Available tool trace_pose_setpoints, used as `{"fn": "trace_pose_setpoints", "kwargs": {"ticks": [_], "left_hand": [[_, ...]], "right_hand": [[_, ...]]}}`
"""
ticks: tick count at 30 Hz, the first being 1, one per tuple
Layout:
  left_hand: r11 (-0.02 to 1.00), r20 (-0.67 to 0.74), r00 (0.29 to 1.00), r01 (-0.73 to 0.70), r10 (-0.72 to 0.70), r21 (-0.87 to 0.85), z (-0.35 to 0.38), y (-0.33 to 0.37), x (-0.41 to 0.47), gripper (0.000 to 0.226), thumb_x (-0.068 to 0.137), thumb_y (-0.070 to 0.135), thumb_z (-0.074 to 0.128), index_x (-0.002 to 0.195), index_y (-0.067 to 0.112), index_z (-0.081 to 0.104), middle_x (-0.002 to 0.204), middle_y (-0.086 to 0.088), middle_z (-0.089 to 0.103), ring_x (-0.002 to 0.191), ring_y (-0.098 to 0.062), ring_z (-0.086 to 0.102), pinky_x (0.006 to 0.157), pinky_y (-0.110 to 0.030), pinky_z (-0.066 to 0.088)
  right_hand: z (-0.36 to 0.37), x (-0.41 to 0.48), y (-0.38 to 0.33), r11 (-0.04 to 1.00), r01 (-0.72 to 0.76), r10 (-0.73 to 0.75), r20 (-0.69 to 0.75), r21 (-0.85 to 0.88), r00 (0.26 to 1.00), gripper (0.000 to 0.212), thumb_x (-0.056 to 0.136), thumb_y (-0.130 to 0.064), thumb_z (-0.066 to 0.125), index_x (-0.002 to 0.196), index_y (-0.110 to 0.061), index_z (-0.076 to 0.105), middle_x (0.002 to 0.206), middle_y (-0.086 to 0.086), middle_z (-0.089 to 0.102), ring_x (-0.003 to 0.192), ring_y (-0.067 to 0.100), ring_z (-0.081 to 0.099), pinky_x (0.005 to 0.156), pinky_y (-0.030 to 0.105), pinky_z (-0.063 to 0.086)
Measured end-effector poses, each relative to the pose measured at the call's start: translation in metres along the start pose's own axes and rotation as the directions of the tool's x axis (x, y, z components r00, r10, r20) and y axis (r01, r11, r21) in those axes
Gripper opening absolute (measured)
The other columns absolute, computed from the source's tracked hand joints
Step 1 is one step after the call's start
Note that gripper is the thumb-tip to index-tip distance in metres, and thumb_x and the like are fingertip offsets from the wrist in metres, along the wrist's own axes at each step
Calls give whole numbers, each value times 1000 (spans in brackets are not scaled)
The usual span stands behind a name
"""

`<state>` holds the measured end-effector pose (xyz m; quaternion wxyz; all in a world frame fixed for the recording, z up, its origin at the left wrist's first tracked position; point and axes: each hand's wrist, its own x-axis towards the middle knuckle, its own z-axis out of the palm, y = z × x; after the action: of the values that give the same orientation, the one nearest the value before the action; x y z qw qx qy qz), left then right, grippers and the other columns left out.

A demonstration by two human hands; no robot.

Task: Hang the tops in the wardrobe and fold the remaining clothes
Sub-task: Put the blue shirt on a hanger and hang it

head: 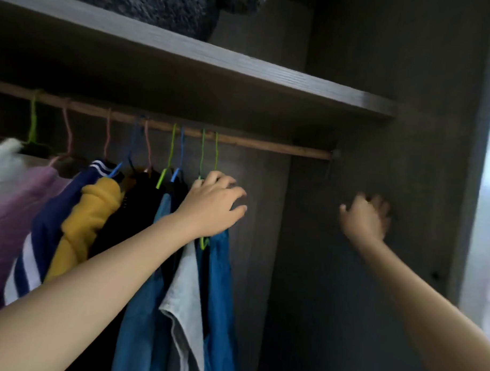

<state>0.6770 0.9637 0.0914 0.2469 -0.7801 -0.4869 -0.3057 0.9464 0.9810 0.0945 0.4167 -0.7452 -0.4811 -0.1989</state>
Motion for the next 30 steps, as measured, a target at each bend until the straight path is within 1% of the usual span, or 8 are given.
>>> {"fn": "trace_pose_setpoints", "kwargs": {"ticks": [5,10,12,14,17,22,27,30], "left_hand": [[994,201,975,-83,95,-68,10,12,1,37,94,46,41,118,25,59,124,-1,56,117,-22,45,97,-39,38],[991,288,952,-69,100,-117,17,5,-12,32,93,47,43,105,27,64,106,6,65,96,-14,57,88,-38,45],[994,292,950,-102,111,-47,19,3,-16,33,93,49,41,101,28,65,102,6,67,96,-16,59,92,-38,42],[992,283,951,-123,123,-17,18,2,-20,33,93,48,41,100,26,66,98,4,68,96,-19,59,90,-36,40],[988,294,944,-141,152,-59,12,-2,-24,33,95,44,43,100,21,67,94,4,68,92,-17,60,79,-29,35],[982,295,937,-177,188,-63,9,-6,-32,31,95,42,43,102,24,67,95,7,69,94,-14,59,86,-29,34],[980,278,940,-185,197,-70,8,-6,-33,31,94,44,43,103,26,67,95,9,69,94,-11,60,86,-28,31],[981,302,935,-165,188,-102,4,-5,-33,31,94,44,44,102,26,67,90,10,68,89,-11,59,79,-27,27]], "right_hand": [[12,6,31,977,8,26,158,-212,987,45,95,-14,47,137,-2,34,136,19,40,125,36,42,97,43,40],[20,11,39,979,-50,105,277,-200,955,33,97,-17,41,124,-3,53,127,16,57,115,31,56,87,36,45],[24,12,38,993,-62,94,357,-102,929,33,98,-23,43,115,0,59,118,17,61,108,32,59,79,33,44],[30,12,35,990,-128,94,401,58,911,37,100,-30,42,93,0,63,93,15,65,85,30,62,67,31,42],[45,9,33,926,-266,131,432,267,892,36,98,-27,46,66,-12,45,63,7,49,55,19,47,51,30,37],[57,1,34,814,-334,120,427,475,897,13,99,-15,42,98,-10,54,68,7,48,55,19,45,31,17,36],[47,4,25,635,-318,118,318,704,941,14,102,-22,36,100,-14,47,80,7,48,60,21,52,39,30,52],[36,-1,18,661,-219,74,228,718,971,14,101,-21,36,97,-12,46,74,7,51,47,19,57,30,24,46]]}}
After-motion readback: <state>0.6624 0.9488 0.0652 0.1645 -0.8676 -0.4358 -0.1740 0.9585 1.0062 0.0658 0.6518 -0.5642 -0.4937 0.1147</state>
